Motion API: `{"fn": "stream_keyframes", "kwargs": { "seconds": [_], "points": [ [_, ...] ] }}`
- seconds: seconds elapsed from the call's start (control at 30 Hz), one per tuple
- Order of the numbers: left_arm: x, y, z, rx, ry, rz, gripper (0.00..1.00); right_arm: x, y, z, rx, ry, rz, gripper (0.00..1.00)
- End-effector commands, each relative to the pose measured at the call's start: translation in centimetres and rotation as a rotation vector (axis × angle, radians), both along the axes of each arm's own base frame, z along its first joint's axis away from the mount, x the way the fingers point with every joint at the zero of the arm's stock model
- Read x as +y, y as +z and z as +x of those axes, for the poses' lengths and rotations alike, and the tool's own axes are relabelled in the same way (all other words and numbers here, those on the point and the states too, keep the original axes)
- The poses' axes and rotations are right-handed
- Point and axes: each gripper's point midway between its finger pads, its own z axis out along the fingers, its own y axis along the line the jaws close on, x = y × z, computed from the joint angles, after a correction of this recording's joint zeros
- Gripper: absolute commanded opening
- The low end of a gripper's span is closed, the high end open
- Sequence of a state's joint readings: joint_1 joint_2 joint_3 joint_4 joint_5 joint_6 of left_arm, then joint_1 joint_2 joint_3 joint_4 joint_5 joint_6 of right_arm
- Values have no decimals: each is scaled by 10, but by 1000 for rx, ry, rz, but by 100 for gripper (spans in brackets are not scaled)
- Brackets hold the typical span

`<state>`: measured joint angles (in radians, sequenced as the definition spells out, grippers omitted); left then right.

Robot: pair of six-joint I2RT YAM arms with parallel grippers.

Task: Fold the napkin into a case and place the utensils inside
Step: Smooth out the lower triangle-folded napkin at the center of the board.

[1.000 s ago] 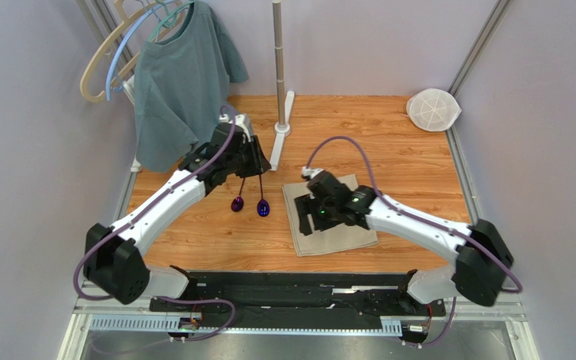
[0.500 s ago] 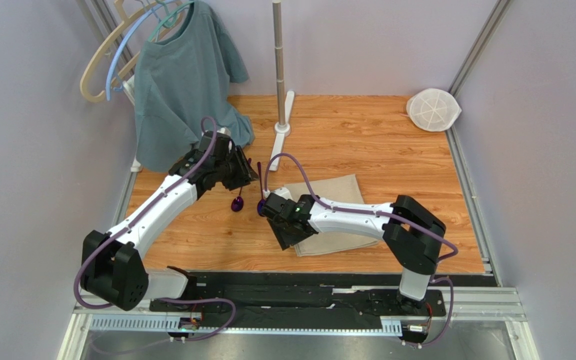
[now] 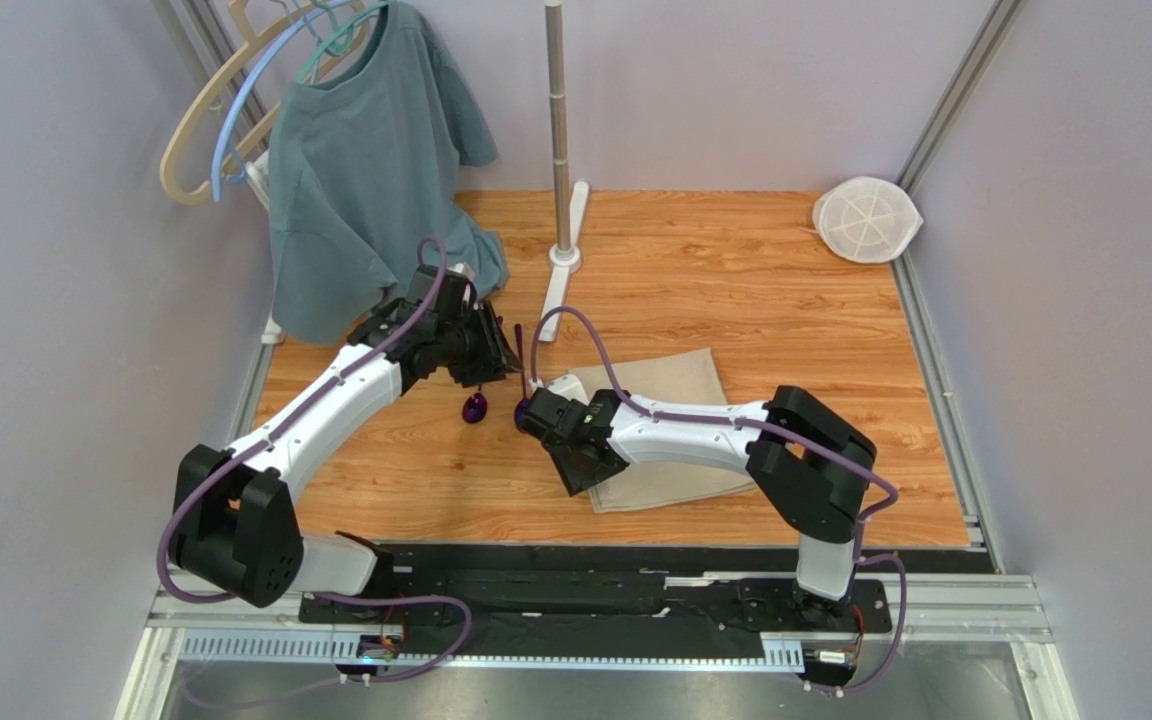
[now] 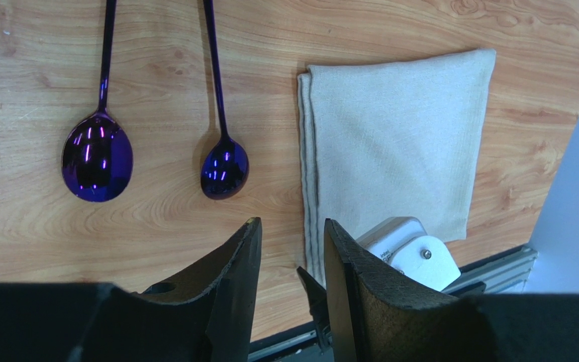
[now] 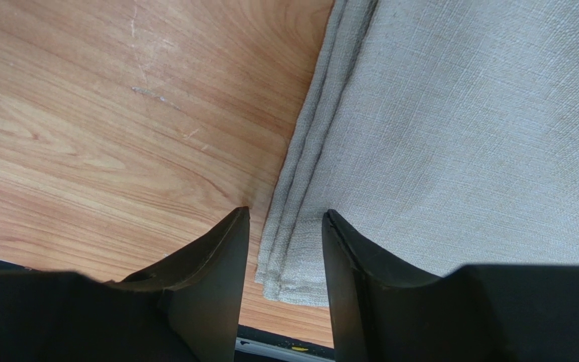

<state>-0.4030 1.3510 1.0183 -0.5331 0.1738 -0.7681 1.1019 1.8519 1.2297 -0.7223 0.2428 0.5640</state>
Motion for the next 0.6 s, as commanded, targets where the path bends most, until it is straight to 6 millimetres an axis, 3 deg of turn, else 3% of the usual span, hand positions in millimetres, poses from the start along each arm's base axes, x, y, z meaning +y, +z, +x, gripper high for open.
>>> {"fn": "stream_keyframes", "kwargs": {
  "seconds": [0.0,0.17,0.2,0.33,0.43,0.5,0.53,0.57],
  "points": [
    [-7,1,5,-24,-40,-27,45,2,0,14,-25,-43,20,42],
    [-21,-8,8,-24,-98,-75,52,-2,-19,3,-24,-61,-3,38],
    [-22,-11,9,-25,-86,-87,58,-8,-21,5,-43,-69,-42,37],
    [-26,-30,15,-10,-59,-106,61,-12,-33,1,-35,-79,-92,26],
    [-34,-36,21,23,-72,-125,61,-14,-25,4,-65,-92,-73,15],
    [-40,-40,25,15,-86,-137,61,-11,-15,6,-59,-100,1,8],
    [-41,-40,27,17,-91,-146,61,-9,-11,7,-56,-108,37,0],
    [-43,-40,27,21,-98,-148,61,-6,0,16,-67,-131,98,0]
  ]
}}
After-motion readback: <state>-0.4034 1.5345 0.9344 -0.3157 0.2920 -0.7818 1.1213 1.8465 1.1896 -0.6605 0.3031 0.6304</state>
